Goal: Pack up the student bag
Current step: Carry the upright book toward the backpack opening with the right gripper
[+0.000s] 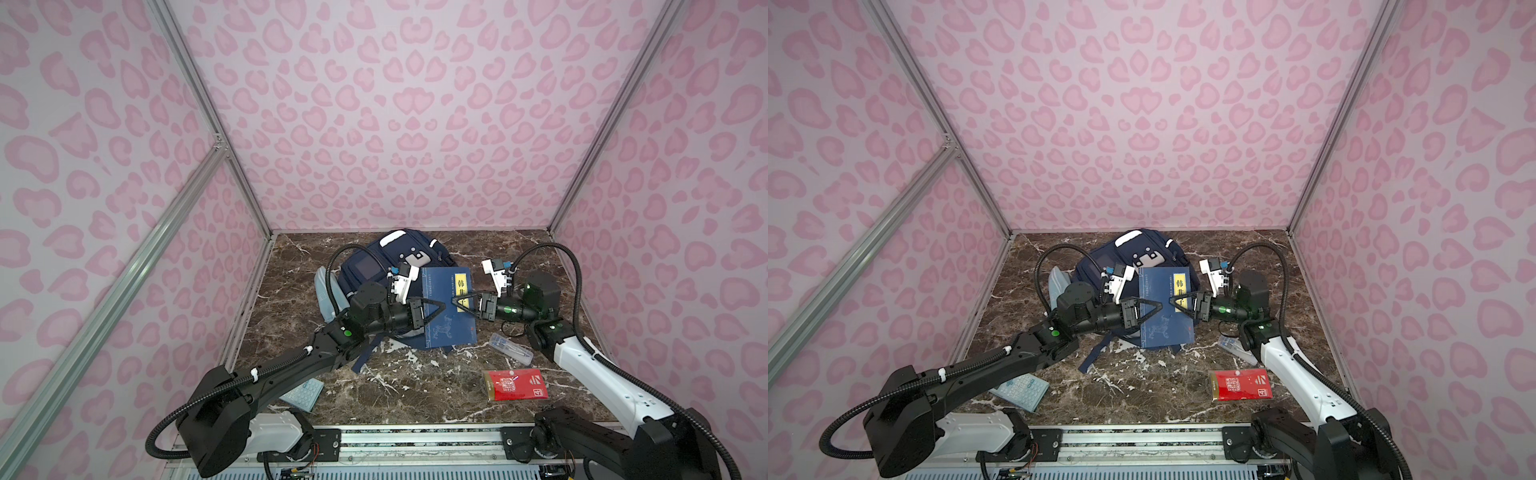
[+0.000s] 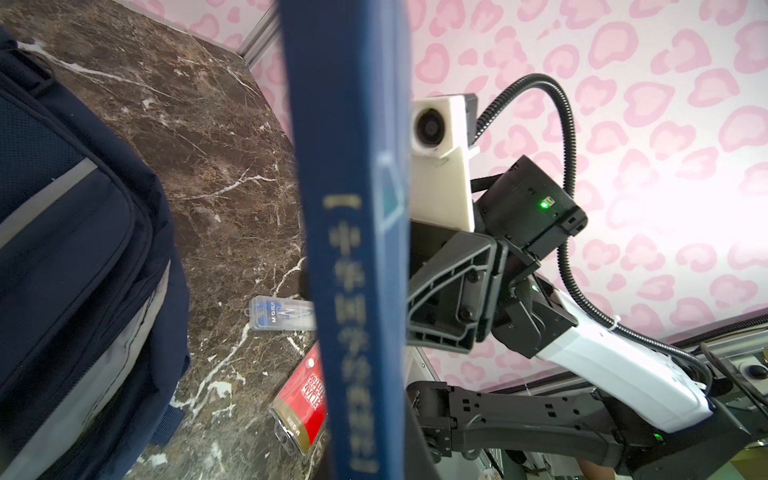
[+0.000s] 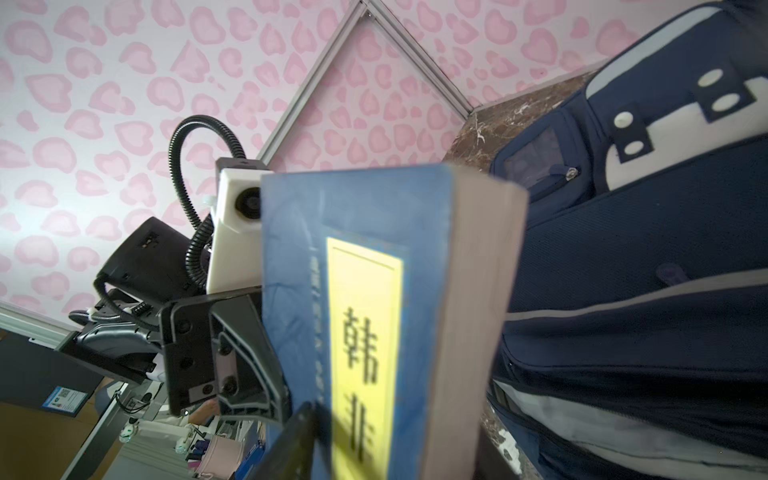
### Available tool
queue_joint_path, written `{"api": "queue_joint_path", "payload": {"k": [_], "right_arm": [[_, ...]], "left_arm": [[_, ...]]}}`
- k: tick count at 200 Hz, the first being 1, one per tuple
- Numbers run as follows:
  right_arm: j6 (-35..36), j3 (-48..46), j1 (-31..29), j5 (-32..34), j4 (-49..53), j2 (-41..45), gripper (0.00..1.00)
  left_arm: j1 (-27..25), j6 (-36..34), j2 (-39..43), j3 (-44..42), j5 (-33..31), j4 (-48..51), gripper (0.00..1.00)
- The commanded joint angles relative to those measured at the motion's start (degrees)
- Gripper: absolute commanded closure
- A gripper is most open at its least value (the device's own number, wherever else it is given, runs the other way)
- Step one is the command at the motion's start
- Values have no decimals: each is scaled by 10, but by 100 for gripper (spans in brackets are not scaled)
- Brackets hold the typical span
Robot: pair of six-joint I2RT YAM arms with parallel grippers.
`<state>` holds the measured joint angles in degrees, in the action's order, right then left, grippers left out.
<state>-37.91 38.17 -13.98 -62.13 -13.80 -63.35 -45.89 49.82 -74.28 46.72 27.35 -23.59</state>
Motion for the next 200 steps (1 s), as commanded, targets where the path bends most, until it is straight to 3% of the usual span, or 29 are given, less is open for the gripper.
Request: {"api": "queue_joint_path", "payload": {"k": [1, 8, 16, 30, 40, 63, 82, 131, 156, 200], "right_arm": [[21, -8, 2, 4, 2, 1, 82], [23, -10, 2, 0, 2, 1, 89], [24, -13, 3, 1, 3, 3, 100], [35, -16, 11, 13, 27, 13, 100], [44, -15, 24, 40, 60, 23, 100], [55, 4, 70, 173, 189, 33, 100], [49, 12, 100, 238, 251, 30, 100], [44, -4, 141, 249, 261, 6, 100], [42, -7, 159, 243, 260, 13, 100], [67, 1, 174, 236, 287, 19, 100]], "left_arm": [[0, 4, 0, 4, 20, -58, 95], [0, 2, -4, 8, 17, -50, 88], [0, -1, -7, 12, 12, -40, 69], [0, -23, -4, 20, -26, 14, 31], [-1, -58, 5, 31, -86, 87, 20], [-7, -146, 15, 56, -271, 250, 20], [-7, -197, -11, 71, -346, 306, 26], [-32, -345, -171, 160, -417, 365, 41], [-35, -393, -262, 205, -389, 353, 40], [-44, -405, -380, 296, -420, 387, 33]]}}
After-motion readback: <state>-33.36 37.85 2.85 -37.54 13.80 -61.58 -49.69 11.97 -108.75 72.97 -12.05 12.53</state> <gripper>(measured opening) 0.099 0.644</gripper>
